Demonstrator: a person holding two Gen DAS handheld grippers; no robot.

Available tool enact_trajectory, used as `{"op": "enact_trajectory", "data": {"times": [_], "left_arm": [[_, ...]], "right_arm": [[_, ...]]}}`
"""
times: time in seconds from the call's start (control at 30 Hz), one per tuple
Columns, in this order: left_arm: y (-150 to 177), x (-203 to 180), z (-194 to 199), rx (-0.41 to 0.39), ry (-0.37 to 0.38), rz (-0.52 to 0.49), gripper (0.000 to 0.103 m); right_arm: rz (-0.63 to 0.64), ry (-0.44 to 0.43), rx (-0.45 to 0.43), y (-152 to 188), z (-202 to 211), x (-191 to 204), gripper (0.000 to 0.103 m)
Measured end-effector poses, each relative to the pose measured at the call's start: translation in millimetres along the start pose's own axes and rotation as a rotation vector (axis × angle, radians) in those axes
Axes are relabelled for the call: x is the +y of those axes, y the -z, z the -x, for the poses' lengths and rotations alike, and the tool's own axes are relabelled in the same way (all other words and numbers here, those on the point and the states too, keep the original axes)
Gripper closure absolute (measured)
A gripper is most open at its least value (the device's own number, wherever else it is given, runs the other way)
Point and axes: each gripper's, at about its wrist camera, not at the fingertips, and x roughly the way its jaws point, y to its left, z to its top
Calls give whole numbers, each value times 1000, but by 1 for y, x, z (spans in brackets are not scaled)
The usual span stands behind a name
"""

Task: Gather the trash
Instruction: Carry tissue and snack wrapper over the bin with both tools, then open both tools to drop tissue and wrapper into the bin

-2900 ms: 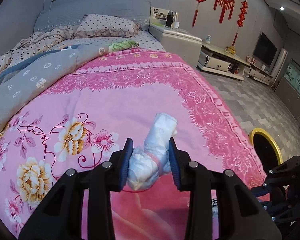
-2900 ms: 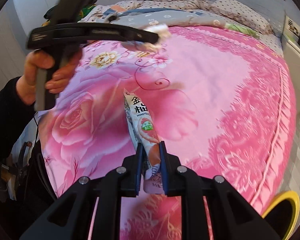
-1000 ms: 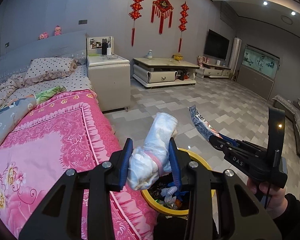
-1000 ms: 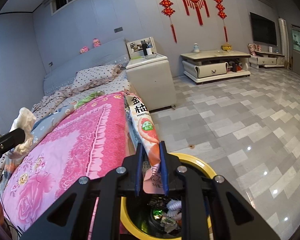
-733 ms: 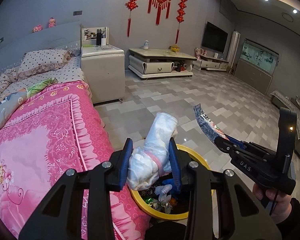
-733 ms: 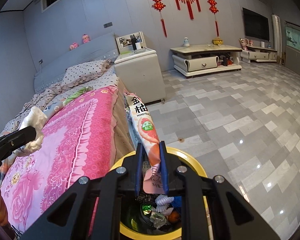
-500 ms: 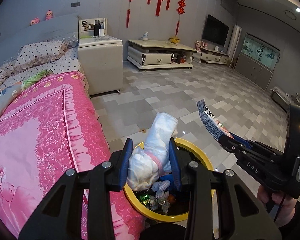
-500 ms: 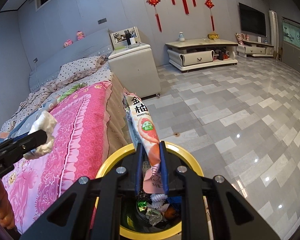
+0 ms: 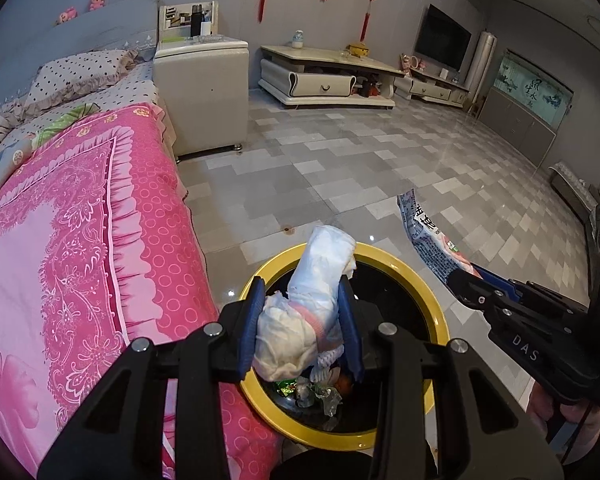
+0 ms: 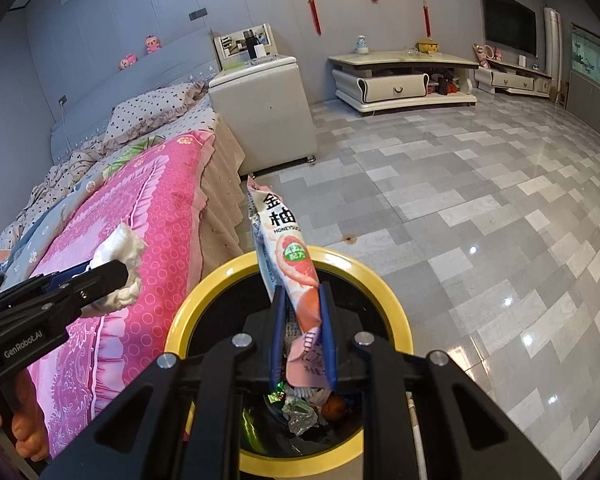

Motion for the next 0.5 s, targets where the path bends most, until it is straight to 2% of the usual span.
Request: {"op": "enact_trajectory", "data": {"times": [0.23, 0.5], "left_arm": [[9, 7, -27, 56, -1, 19, 68], [9, 9, -30, 58, 19, 36, 62]], "right_arm": [[-13, 10, 41, 3, -13, -2, 88], [-32, 14, 39, 3, -12, -5, 87]]}}
